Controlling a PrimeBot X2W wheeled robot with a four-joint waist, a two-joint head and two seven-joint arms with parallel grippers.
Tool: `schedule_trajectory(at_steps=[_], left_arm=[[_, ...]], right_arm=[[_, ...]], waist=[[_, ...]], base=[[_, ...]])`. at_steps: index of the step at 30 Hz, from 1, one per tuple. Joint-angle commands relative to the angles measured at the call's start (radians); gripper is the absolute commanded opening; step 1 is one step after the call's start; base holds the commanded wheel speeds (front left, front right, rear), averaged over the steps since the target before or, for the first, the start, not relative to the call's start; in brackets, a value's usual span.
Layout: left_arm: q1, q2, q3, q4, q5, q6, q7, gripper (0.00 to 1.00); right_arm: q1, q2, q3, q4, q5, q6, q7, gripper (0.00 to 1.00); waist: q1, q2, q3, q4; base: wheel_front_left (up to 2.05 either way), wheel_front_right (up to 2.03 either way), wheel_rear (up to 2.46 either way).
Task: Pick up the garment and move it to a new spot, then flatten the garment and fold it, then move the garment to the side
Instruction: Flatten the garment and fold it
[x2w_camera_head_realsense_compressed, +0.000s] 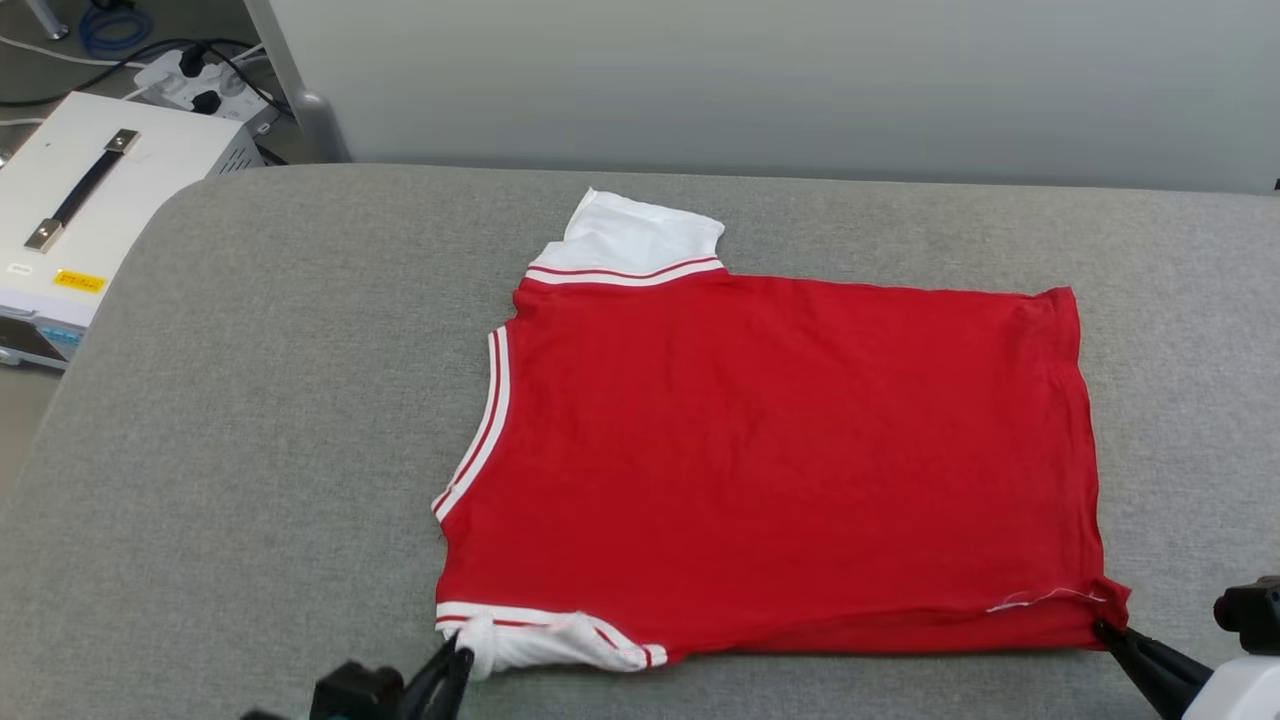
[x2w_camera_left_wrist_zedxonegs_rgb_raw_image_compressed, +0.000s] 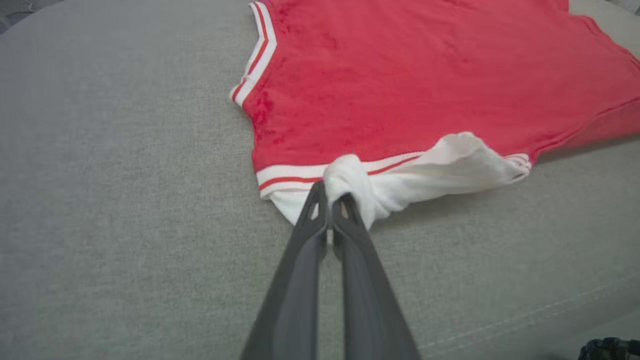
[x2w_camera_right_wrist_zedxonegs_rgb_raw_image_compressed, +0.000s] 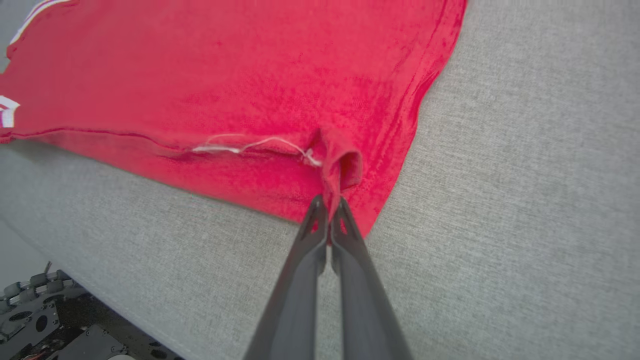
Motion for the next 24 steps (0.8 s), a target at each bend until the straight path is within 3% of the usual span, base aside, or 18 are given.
schedule_trajectory(at_steps=[1, 17, 24], left_arm=[[-0.061, 0.016, 0.004, 0.005, 0.029, -0.015, -0.006, 0.00], [-0.519, 0.047, -0.001, 0.192, 0.104, -0.199, 0.058, 0.00], [-0.624, 0.026, -0.024, 0.329, 0.110, -0.242, 0.055, 0.00]], right_arm=[[0.000, 0.005, -0.014, -0.013, -0.013, 0.000, 0.011, 0.00], [-0.175, 0.047, -0.072, -0.079, -0.010, 0.000, 0.064, 0.00], [-0.306, 0.055, -0.034, -0.016, -0.011, 0.000, 0.081, 0.00]], waist=[[0.0001, -0.0001, 0.009, -0.005], [0.0001, -0.0001, 0.185, -0.087], [0.0001, -0.0001, 0.256, -0.099]], base=[[0.00, 0.00, 0.00], [0.00, 0.00, 0.00], [0.00, 0.00, 0.00]])
